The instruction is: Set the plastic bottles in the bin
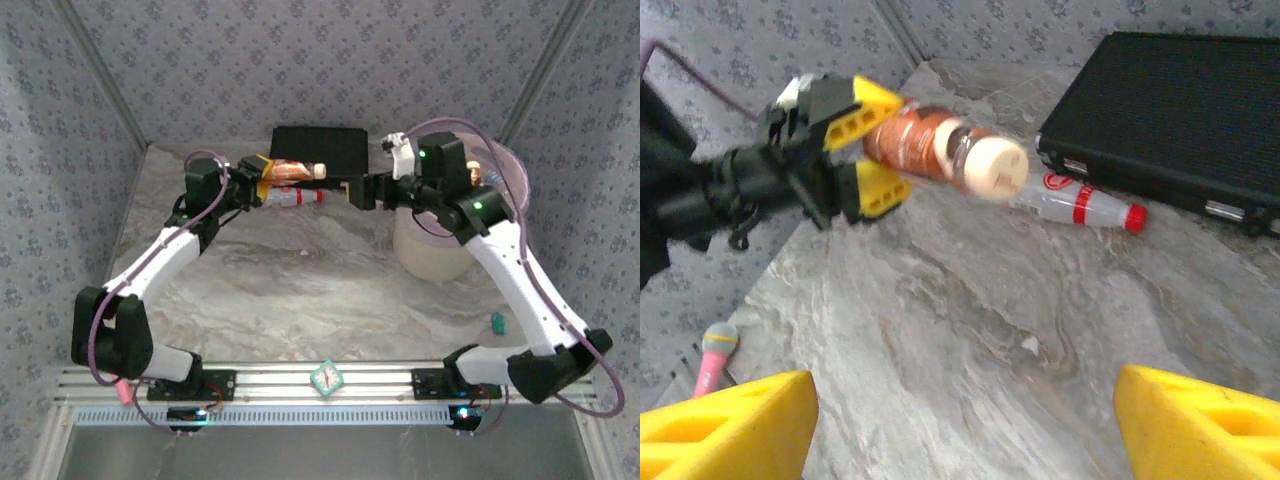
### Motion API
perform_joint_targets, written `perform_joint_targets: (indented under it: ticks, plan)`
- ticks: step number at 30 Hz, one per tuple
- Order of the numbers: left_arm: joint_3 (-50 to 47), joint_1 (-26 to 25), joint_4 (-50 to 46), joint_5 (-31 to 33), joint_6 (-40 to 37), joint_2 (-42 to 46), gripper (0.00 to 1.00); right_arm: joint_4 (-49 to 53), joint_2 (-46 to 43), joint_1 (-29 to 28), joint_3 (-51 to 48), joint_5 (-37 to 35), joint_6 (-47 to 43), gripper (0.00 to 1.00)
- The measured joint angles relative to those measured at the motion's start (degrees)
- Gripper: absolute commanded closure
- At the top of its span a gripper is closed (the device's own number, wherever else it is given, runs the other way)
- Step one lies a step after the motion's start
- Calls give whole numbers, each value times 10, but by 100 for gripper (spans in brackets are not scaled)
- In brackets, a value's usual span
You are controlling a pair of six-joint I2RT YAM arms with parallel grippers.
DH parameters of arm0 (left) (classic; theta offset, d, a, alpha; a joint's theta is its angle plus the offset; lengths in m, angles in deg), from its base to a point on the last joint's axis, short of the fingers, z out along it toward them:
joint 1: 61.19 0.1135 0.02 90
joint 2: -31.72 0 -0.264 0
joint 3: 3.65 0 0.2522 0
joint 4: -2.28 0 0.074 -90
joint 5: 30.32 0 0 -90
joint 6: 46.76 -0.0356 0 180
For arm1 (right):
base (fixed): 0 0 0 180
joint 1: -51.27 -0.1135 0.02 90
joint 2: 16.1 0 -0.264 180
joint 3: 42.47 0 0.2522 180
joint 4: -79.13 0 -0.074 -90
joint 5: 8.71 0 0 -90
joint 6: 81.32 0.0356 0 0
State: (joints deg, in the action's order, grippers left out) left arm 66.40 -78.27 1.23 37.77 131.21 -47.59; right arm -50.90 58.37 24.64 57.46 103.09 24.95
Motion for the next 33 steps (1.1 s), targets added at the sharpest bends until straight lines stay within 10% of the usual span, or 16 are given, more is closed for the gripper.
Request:
perform_joint_targets:
  ticks: [24,33]
  plan:
    - [-2,-107,137,-9,125,-59,63,-127,133,-3,17,76,69,21]
    - [23,-118,141,-5,126,-71,61,-120,155,1,37,75,71,38]
